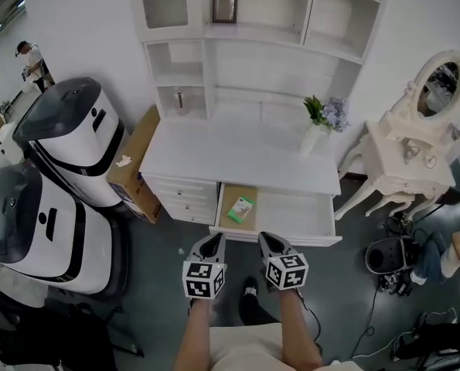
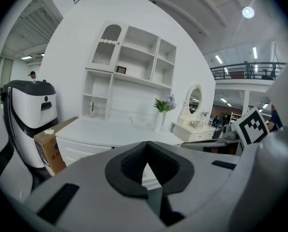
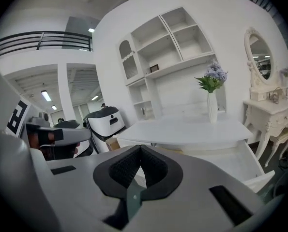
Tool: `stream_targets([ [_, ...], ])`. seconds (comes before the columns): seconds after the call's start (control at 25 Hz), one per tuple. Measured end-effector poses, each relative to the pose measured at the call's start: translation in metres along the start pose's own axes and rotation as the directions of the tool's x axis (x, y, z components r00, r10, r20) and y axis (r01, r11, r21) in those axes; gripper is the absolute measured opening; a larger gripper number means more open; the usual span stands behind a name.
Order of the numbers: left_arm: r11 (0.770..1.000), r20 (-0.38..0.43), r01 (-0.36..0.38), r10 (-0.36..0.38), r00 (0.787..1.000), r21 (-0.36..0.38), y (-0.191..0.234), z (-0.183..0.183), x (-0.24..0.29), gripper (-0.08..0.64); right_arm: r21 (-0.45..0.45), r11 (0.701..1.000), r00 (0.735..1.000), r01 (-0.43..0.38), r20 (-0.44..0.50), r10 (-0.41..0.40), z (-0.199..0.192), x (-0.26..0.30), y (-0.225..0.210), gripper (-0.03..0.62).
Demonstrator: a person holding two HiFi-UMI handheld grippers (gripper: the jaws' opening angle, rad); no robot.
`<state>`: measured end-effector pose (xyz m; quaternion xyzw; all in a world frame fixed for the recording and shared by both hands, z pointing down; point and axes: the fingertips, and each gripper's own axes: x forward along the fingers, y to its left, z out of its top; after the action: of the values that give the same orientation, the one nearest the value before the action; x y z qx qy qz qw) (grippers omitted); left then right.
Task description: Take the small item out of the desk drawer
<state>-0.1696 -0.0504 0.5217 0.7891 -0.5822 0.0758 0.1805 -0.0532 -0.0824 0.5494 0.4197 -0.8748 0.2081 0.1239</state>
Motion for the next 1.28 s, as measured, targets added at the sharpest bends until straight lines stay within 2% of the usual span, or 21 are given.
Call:
stream_targets([
  [0.32, 1.000, -0.063, -0.001, 0.002, 0.998, 0.013, 0.004, 0.009, 0.071, 0.015, 0.026, 0.999, 1.000, -0.019, -0.023, 0.019, 0.022, 0.047, -0.051, 0.025],
  [0.52, 0.998, -0.121, 0.005, 0.002, 0.993, 0.062, -0.003, -0.001, 0.112, 0.015, 0.016, 1.000, 0.999, -0.023, -0.046, 0.024, 0.030, 0.063, -0.081, 0.025],
  [0.64, 0.998, -0.142, 0.009, 0.000, 0.990, 0.063, -0.008, -0.002, 0.132, 0.015, 0.013, 0.999, 0.998, -0.032, -0.049, 0.033, 0.036, 0.070, -0.096, 0.025],
  [0.96, 0.990, -0.186, 0.022, 0.005, 0.982, 0.143, -0.019, -0.008, 0.167, 0.015, 0.078, 0.995, 0.997, -0.060, -0.053, 0.064, 0.036, 0.081, -0.124, 0.023],
  [1.08, 0.989, -0.211, 0.023, 0.008, 0.977, 0.146, -0.017, -0.017, 0.170, 0.015, 0.098, 0.992, 0.995, -0.083, -0.053, 0.089, 0.031, 0.085, -0.124, 0.023],
  [1.28, 0.992, -0.237, 0.014, 0.016, 0.971, 0.122, -0.009, -0.029, 0.176, 0.015, 0.078, 0.993, 0.990, -0.094, -0.101, 0.101, 0.015, 0.088, -0.123, 0.023],
])
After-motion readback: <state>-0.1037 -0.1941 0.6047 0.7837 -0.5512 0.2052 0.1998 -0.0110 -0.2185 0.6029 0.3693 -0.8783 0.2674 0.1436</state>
